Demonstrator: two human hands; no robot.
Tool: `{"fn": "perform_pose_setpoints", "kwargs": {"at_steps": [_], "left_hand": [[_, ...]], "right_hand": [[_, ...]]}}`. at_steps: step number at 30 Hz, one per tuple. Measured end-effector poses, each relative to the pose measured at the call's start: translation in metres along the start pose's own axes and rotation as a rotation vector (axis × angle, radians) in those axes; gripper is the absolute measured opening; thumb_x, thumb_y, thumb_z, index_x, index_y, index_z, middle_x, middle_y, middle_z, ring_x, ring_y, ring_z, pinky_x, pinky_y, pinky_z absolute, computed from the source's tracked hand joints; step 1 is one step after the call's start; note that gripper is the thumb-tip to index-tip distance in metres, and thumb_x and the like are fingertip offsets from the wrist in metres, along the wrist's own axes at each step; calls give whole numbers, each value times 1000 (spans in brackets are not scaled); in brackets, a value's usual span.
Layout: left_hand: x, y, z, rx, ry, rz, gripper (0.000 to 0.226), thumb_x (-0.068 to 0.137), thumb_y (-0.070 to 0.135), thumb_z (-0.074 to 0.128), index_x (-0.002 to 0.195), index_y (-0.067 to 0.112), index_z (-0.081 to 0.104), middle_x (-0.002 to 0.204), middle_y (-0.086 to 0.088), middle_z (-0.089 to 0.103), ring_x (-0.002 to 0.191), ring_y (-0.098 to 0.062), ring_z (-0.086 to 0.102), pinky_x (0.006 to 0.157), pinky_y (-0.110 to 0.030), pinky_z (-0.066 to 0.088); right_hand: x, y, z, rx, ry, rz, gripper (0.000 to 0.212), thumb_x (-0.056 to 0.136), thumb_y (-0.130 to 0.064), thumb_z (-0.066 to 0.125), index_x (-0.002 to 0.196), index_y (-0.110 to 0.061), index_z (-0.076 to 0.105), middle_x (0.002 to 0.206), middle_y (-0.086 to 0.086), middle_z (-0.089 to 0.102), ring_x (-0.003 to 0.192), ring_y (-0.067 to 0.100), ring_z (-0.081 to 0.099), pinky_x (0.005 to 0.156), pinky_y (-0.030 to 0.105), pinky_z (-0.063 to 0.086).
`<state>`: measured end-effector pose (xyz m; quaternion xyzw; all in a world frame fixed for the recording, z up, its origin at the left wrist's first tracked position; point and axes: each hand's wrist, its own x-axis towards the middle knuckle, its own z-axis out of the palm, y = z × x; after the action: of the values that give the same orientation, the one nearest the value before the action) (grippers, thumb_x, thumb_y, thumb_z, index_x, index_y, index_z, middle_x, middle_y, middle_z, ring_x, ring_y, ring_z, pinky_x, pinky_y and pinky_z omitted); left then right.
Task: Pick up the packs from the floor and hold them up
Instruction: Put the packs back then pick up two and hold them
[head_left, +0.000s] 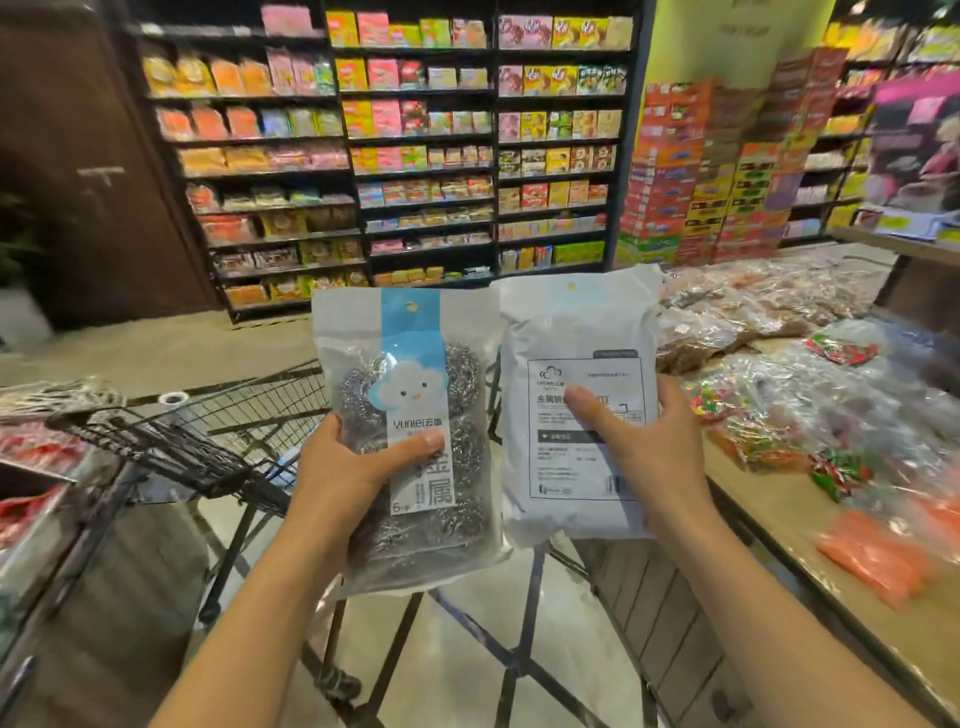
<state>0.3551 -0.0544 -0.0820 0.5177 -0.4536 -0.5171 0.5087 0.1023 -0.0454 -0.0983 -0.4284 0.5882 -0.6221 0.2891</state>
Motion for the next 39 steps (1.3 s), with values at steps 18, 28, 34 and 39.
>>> {"fn": "perform_pose_setpoints", "kwargs": {"at_steps": [18,28,34,39], "left_hand": [[283,-2,-34,-24,271,-27,61,62,13,91,116,24,65,94,-4,82,80,-27,80,67,-39,62],[461,-27,-108,-95,388,-71,55,63,11,94,108,23,65,84,4,82,73,-20,80,54,-28,61],[535,-28,-158,-76,470,-85,54,65,10,93,106,32,64,96,-5,82,80,-28,80,71,-47,65],[571,-50,-203,-48,567,-130,54,63,12,93,101,38,64,94,0,82,85,-23,79,82,-47,60]], "right_hand": [[268,70,217,-4,-275,51,49,70,-46,92,107,-31,63,97,-10,77,84,7,76,78,45,65],[388,108,386,-89,-369,70,50,69,-48,91,105,-33,59,100,-5,76,87,13,76,76,44,65],[434,129,490,-107,-479,85,45,71,-46,90,100,-38,55,95,-6,75,80,11,77,72,45,66],[457,159,567,-122,-606,115,40,77,-37,89,101,-31,58,91,-13,72,73,-3,72,55,14,55]]}}
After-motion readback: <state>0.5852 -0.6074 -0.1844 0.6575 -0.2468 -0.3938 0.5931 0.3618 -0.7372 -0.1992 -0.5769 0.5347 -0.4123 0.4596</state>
